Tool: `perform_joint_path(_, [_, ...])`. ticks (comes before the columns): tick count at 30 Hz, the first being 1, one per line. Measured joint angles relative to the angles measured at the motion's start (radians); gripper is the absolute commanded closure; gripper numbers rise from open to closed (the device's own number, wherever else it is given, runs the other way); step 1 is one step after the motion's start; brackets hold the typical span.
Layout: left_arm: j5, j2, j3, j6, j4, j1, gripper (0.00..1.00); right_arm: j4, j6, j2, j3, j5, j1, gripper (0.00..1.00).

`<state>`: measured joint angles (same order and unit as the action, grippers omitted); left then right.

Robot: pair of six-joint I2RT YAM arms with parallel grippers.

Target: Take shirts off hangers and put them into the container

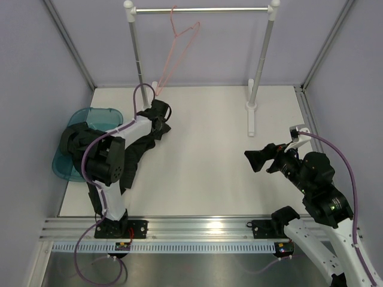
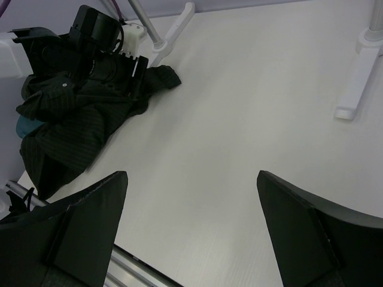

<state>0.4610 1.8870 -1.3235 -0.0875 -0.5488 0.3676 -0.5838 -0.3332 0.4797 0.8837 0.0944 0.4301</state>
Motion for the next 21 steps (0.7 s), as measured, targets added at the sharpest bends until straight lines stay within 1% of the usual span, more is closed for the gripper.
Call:
perform_joint_path(2, [0.002, 0.009, 0.0, 0.0, 0.0, 0.0, 0.45, -0.005, 0.0, 0.0, 0.0, -0.003, 0.0, 0.01])
perform_joint_path(3, [0.0, 0.009, 0.0, 0.0, 0.0, 0.0, 0.45, -0.006, 0.0, 0.0, -0.001, -0.004, 0.0, 0.01])
perform_joint_path(11, [-0.035, 0.009, 0.024, -0.016, 0.014, 0.0, 0.46, -0.007, 0.0, 0.003, -0.008, -0.004, 0.0, 0.01])
perform_joint_path(14, [-0.037, 0.01, 0.041, -0.021, 0.016, 0.0, 0.5, -0.007, 0.0, 0.005, -0.011, -0.004, 0.0, 0.0])
perform_joint_path(18, [-0.033, 0.016, 0.042, -0.034, 0.017, 0.0, 0.67, -0.007, 0.0, 0.006, -0.014, -0.004, 0.0, 0.0])
perform_joint_path(19, [-0.03, 0.016, 0.042, -0.039, 0.018, 0.0, 0.78, -0.007, 0.0, 0.006, -0.014, -0.004, 0.0, 0.0])
perform_joint_path(21, [-0.019, 0.017, 0.042, -0.047, 0.018, 0.0, 0.9, -0.007, 0.0, 0.005, -0.015, -0.004, 0.0, 0.0])
